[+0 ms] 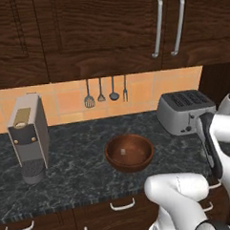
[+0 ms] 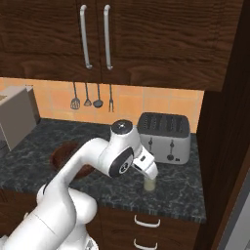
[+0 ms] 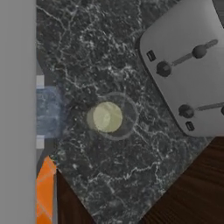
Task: Grab a lemon wedge from the fridge and one ice cube from the ice bowl, and put them in the glass of lemonade.
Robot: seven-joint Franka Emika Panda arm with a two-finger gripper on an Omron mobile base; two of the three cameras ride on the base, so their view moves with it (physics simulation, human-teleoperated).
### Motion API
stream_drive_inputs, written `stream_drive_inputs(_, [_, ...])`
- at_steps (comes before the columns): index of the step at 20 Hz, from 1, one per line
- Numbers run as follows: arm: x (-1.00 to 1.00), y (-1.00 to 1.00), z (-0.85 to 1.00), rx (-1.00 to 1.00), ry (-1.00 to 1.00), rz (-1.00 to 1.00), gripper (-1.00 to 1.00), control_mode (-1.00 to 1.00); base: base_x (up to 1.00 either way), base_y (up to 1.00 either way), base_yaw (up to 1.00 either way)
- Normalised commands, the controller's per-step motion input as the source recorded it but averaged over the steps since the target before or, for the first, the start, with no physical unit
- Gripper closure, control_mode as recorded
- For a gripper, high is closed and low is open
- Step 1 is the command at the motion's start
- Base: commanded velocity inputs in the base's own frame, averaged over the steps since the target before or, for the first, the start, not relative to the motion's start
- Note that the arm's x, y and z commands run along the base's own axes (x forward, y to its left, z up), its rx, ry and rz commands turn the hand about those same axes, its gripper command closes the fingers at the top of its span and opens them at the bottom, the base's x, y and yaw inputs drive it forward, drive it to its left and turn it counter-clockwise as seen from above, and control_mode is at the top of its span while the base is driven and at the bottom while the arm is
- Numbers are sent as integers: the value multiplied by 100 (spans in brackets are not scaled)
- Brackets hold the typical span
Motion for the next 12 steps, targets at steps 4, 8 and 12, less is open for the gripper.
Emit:
stream_drive_inputs(4, [45, -21, -7, 5, 23, 0, 100, -100, 0, 0, 0])
stream_drive_inputs(8, [47, -8, -33, 3, 13, 0, 100, -100, 0, 0, 0])
stream_drive_inputs(12, [1, -22, -51, 13, 0, 0, 100, -100, 0, 0, 0])
